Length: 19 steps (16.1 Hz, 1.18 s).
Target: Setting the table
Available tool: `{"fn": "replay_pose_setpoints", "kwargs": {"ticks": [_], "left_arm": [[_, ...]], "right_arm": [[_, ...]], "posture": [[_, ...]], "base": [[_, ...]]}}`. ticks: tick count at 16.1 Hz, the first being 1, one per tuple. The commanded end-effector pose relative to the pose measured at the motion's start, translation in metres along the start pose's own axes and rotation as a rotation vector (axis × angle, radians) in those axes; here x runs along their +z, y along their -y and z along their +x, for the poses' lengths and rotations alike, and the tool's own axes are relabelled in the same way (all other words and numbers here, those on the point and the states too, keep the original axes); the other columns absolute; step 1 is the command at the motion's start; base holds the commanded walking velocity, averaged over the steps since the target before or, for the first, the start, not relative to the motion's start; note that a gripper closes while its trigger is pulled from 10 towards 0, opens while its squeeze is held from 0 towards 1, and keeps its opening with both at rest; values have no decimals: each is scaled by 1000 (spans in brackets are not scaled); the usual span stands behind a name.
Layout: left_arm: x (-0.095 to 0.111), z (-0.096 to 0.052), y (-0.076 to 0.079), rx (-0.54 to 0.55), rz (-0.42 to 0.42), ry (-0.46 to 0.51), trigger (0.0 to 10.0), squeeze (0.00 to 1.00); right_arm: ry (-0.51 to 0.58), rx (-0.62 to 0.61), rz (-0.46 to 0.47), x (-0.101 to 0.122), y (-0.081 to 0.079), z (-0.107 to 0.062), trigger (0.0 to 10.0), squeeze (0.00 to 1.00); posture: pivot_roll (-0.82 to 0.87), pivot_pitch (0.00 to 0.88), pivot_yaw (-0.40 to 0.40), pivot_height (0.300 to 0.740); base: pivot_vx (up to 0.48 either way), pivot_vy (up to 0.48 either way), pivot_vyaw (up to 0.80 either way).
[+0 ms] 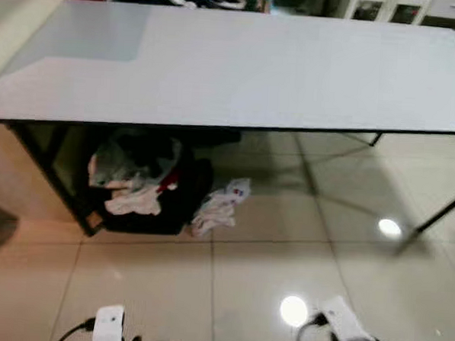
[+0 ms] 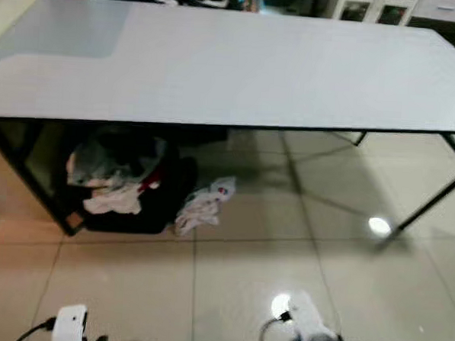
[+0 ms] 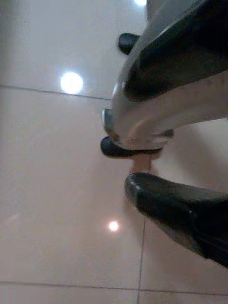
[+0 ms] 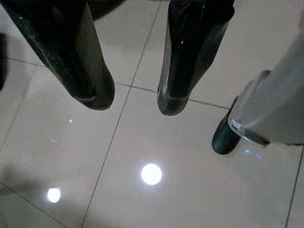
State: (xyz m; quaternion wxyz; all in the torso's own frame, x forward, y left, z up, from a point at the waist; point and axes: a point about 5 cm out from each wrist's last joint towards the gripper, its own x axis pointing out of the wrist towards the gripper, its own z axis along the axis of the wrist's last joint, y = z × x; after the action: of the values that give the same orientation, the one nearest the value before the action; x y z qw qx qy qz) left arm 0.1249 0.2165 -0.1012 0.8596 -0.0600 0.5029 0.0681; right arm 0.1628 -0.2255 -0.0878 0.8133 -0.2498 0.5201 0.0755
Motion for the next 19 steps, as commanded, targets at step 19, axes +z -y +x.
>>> {"fn": "replay_pose_setpoints", "kwargs": {"ticks": [19], "left_arm": [[-3,-2,-5,11,9,2,10000,0]], "right_arm": [[58,-36,40,11,1,0,10000,0]], "posture": [[-71,46,-20,740]], "base": [[0,480,0]]}}
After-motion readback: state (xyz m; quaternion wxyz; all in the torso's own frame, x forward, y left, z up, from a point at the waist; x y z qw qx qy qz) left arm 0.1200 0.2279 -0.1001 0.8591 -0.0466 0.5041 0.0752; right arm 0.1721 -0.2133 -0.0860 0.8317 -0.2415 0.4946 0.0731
